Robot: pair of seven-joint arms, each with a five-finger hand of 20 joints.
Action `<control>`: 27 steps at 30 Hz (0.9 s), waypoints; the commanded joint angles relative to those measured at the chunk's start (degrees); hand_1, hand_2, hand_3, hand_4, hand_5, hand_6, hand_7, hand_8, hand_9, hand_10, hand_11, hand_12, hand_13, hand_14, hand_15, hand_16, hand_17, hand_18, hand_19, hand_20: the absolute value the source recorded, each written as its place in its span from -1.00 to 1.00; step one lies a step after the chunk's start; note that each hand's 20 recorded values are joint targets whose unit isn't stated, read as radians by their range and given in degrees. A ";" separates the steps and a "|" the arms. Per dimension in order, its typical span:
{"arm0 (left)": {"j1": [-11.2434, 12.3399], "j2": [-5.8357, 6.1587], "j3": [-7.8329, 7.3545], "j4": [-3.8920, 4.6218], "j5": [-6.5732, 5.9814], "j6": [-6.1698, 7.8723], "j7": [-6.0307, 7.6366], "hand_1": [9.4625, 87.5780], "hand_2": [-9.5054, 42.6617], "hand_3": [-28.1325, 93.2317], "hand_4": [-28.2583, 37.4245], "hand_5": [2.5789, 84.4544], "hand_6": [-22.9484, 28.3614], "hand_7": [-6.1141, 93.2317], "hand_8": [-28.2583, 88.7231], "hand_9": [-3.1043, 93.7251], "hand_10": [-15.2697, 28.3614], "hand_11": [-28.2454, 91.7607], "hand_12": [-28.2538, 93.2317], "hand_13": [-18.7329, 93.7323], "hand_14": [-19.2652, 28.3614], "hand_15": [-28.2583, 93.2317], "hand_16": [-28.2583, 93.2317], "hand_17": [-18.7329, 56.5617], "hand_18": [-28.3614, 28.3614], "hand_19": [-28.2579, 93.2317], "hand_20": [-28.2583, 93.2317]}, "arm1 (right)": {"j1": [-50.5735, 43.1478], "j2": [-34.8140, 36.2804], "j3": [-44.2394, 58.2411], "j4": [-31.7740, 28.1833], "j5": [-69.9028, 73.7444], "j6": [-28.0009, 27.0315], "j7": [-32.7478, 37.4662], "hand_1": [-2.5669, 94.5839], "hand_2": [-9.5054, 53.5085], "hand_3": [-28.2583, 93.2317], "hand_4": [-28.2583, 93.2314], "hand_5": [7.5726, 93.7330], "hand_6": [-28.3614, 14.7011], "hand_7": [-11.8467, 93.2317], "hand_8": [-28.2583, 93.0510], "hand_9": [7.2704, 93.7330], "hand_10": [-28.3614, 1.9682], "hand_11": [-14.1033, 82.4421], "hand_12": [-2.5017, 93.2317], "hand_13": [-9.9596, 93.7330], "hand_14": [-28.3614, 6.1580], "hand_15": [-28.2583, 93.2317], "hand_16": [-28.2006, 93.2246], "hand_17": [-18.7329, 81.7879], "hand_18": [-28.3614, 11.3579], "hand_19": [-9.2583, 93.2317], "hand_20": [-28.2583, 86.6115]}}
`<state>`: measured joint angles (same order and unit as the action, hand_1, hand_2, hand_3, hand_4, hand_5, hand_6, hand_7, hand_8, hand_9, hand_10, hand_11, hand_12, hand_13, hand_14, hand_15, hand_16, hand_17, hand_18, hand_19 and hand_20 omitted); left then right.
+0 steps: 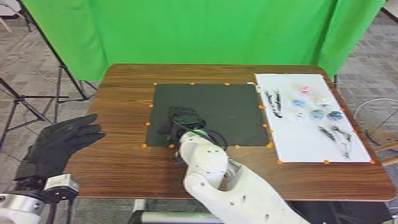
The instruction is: Arrange flowers
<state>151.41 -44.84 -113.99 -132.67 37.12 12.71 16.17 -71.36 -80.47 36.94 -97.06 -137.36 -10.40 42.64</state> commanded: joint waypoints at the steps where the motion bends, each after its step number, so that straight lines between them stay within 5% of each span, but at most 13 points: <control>1: 1.13 0.33 0.15 -0.44 -0.38 0.53 0.76 -0.55 -0.35 0.75 -0.55 0.02 0.47 -0.66 -0.63 -0.10 0.77 -0.02 -0.34 -0.11 1.00 0.36 -0.71 -0.76 0.82 0.44 -0.31 | 1.79 1.34 -0.32 1.96 -3.77 -2.21 0.41 -0.36 -0.82 0.60 -0.86 0.42 -0.11 -0.21 -0.68 0.50 -0.43 0.25 -0.45 0.54 -0.13 0.74 -0.09 0.13 -1.00 0.99 -0.10; 7: 2.37 -0.67 -0.13 -0.92 -0.30 0.82 0.97 -0.56 -0.37 0.78 -0.57 0.02 0.45 -0.64 -0.64 -0.12 0.75 0.00 -0.35 -0.14 1.00 0.37 -0.71 -0.76 0.80 0.44 -0.31 | 1.32 3.00 -1.42 0.42 -7.24 -0.62 -2.54 -0.39 -0.78 0.62 -0.86 0.39 -0.16 -0.22 -0.68 0.43 -0.51 0.25 -0.45 0.50 -0.21 0.75 -0.10 0.11 -1.00 0.98 -0.14; 12: 3.67 -0.29 -0.62 -1.12 -1.02 1.47 1.92 -0.56 -0.37 0.77 -0.58 0.02 0.46 -0.64 -0.64 -0.12 0.75 0.01 -0.36 -0.13 1.00 0.37 -0.72 -0.76 0.80 0.43 -0.31 | 1.45 5.30 -2.66 -3.62 -6.91 2.14 -7.13 -0.48 -0.59 0.64 -0.86 0.31 -0.21 -0.24 -0.68 0.32 -0.74 0.20 -0.47 0.39 -0.42 0.75 -0.13 0.05 -1.00 0.95 -0.20; 18: 2.78 -0.73 -0.04 -1.04 -0.77 1.20 1.45 -0.56 -0.37 0.78 -0.58 0.03 0.46 -0.65 -0.64 -0.11 0.75 0.01 -0.36 -0.13 1.00 0.38 -0.72 -0.75 0.80 0.43 -0.31 | -0.09 5.99 -2.67 -7.62 -4.58 -1.99 -12.56 -0.59 -0.39 0.64 -0.85 0.22 -0.17 -0.30 -0.70 0.12 -0.98 0.12 -0.49 0.15 -0.77 0.76 -0.21 -0.14 -1.00 0.82 -0.27; 27: 2.93 -0.77 -0.05 -1.02 -0.84 1.23 1.56 -0.56 -0.38 0.78 -0.58 0.03 0.45 -0.65 -0.64 -0.11 0.75 0.00 -0.36 -0.13 1.00 0.37 -0.72 -0.75 0.80 0.43 -0.30 | -0.55 7.10 -2.49 -8.46 -4.93 -6.32 -13.85 -0.66 -0.32 0.63 -0.85 0.16 -0.03 -0.38 -0.72 -0.05 -1.00 -0.02 -0.48 -0.06 -1.00 0.77 -0.28 -0.34 -1.00 0.69 -0.15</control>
<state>153.49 -45.28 -114.10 -133.34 36.69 13.50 17.54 -71.57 -74.40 34.93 -105.25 -141.60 -16.47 28.87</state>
